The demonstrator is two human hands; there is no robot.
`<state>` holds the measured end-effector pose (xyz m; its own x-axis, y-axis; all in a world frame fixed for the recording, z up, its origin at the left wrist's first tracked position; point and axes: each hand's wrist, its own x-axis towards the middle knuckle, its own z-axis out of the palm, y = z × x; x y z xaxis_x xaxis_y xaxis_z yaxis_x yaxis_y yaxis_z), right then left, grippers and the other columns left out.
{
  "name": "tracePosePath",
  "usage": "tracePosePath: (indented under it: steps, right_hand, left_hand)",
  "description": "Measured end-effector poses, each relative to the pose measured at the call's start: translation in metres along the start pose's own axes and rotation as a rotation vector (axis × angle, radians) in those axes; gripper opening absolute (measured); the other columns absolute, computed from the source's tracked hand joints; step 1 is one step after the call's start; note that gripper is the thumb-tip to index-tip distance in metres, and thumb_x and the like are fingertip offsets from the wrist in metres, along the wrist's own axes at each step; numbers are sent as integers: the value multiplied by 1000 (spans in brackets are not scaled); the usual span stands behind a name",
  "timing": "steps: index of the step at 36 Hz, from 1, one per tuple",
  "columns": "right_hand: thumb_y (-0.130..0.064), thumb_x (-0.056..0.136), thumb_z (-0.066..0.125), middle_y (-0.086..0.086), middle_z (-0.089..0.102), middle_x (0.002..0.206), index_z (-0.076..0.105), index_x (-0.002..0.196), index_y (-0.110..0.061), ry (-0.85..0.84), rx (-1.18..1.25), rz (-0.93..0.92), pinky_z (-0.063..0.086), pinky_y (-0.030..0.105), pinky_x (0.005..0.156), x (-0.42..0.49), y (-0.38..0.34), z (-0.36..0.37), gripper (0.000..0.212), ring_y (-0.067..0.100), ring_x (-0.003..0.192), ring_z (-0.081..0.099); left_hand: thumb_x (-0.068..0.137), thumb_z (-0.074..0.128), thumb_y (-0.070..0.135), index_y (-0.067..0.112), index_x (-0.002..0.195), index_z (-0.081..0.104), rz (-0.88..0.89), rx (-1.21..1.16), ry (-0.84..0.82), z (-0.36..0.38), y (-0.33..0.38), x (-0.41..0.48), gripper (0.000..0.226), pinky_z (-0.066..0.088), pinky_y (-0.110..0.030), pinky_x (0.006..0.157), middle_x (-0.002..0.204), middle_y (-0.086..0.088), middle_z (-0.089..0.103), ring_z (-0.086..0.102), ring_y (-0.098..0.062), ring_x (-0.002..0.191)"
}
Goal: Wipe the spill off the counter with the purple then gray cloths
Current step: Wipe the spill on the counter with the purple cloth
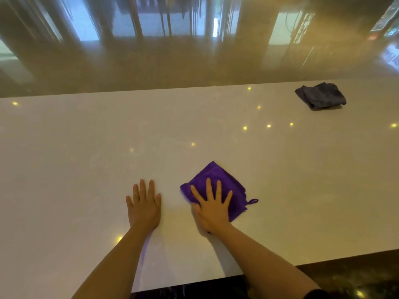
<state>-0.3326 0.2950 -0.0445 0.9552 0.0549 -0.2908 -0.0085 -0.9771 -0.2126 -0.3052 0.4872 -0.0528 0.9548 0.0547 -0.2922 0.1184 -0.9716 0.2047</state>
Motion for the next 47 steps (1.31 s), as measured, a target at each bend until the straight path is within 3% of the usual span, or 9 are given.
tracePosePath:
  steps: [12,16,19,21,24,29,31,36,47]
  right_hand:
    - [-48,95,20,12,-18,156,-10,143,-36,-53,125,72,-14,67,105,-13,-56,17,58,43,138,-22]
    - [-58,91,23,12,-22,154,-10,143,-37,-172,167,48,-14,68,104,-7,-54,8,65,43,137,-25]
    - [-61,89,25,9,-14,157,-3,143,-39,-233,338,70,-11,64,108,1,-45,-14,65,38,141,-18]
    - [-52,89,36,8,-4,158,6,143,-37,-147,416,94,-3,59,112,6,-32,-32,64,34,143,-9]
    - [-39,84,50,9,7,157,12,144,-28,-33,413,145,12,53,113,15,-7,-55,71,32,143,6]
    - [-49,77,61,12,25,150,19,143,-17,-75,322,237,31,49,106,24,29,-69,84,34,135,26]
    - [-56,75,61,12,34,143,29,137,-15,-91,261,262,31,47,104,25,35,-68,81,33,131,32]
    - [-61,76,56,12,43,131,45,124,-13,-93,166,276,32,44,101,22,36,-56,70,30,122,38]
    - [-36,91,49,10,58,117,46,115,-11,-59,185,157,38,40,93,17,26,-44,34,29,108,52]
  left_hand:
    - [96,12,42,22,145,-12,-15,14,10,-3,4,-2,58,-2,-46,118,157,-6,-13,-11,-26,145]
    - [96,12,42,22,145,-12,-11,19,-1,-7,4,-3,58,-1,-46,118,157,-6,-13,-11,-26,145]
    - [97,13,40,18,145,-11,-4,-38,3,-11,6,-5,58,-1,-45,119,157,-8,-13,-10,-26,145]
    - [97,13,40,17,146,-9,-3,-88,27,-14,11,-8,59,-1,-43,119,158,-8,-10,-9,-25,146]
    - [96,20,43,17,147,4,-8,-229,83,-18,21,-19,59,8,-42,119,158,-8,3,5,-26,146]
    - [93,37,38,23,132,41,-5,-527,162,-18,41,-46,42,44,-40,98,133,-6,53,52,-26,121]
    - [91,43,31,23,121,48,60,-615,127,-16,48,-56,31,52,-38,88,118,-3,61,58,-22,107]
    - [94,43,22,15,126,45,38,-592,2,-12,57,-58,33,44,-22,82,124,-10,55,57,-21,104]
    - [94,44,14,10,128,46,50,-567,-41,-19,66,-47,35,43,-20,89,135,-9,44,54,-21,113]
